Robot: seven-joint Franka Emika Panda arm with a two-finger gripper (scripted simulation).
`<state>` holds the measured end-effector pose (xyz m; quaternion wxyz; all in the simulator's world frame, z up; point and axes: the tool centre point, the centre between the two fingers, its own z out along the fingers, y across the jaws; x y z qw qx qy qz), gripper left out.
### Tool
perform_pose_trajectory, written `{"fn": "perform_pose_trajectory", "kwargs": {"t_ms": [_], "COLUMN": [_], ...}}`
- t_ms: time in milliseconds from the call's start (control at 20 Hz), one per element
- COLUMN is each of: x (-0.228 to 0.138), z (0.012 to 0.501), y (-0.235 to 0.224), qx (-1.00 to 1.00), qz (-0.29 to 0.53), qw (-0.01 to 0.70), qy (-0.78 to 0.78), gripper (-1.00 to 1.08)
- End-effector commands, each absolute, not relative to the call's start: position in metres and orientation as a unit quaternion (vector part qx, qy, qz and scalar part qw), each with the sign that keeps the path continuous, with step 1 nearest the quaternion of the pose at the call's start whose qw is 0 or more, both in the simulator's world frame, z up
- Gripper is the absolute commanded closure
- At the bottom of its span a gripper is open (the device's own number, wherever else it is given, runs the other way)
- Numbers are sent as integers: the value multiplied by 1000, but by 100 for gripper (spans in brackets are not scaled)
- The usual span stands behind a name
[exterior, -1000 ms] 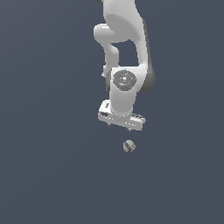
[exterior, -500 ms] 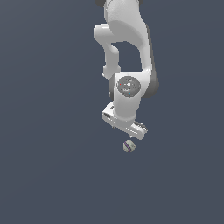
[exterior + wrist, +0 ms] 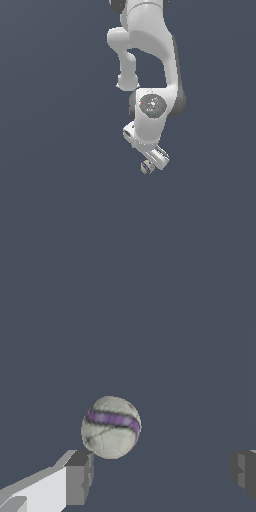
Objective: Pick up the object and move it to a goal position.
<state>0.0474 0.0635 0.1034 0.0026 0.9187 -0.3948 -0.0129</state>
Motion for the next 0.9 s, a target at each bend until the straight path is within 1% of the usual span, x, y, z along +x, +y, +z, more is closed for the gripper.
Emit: {"fn": "perform_pose_trajectory", "kwargs": {"t_ms": [0, 450, 850], "x": [52, 65, 72], "z": [101, 92, 88], "y": [67, 80, 87], "qx": [905, 858, 831], "qz": [-11, -4, -1], "qw": [2, 1, 0], "qy": [-424, -514, -557], "gripper": [-92, -92, -92]}}
